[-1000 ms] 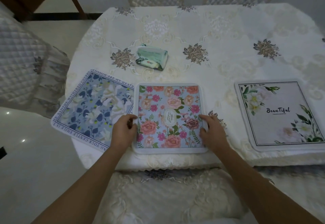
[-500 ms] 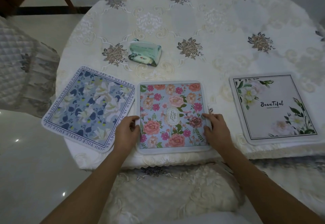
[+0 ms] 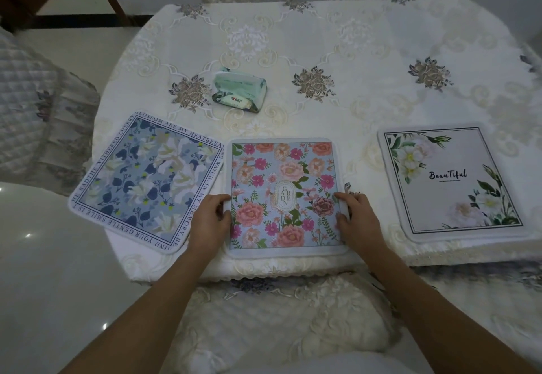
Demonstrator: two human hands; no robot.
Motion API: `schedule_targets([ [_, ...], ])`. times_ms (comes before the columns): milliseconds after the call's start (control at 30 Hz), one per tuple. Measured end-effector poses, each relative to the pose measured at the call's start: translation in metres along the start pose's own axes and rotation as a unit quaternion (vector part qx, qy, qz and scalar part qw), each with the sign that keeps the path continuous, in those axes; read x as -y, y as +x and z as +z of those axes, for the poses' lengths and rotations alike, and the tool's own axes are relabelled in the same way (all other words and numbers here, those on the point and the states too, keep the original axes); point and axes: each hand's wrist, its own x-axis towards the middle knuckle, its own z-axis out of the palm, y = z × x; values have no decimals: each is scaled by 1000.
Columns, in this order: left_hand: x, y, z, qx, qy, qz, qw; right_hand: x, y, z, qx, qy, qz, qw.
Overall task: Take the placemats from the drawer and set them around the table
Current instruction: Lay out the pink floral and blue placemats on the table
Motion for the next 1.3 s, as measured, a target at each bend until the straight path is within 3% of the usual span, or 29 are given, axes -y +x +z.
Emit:
schedule_targets([
  [300,3,8,2,41,25,11,999,0,12,-4,-2,-24,-15,1000],
  [633,0,41,-12,3,33,38,999,24,36,-5,-49,-33,-30,998],
  [933,8,15,-30,5,52,40,998,74,46,12,31,28,-84,996],
  [1300,91,-2,-136,-137,32,-117,983,224,81,95,155,14,-240,958],
])
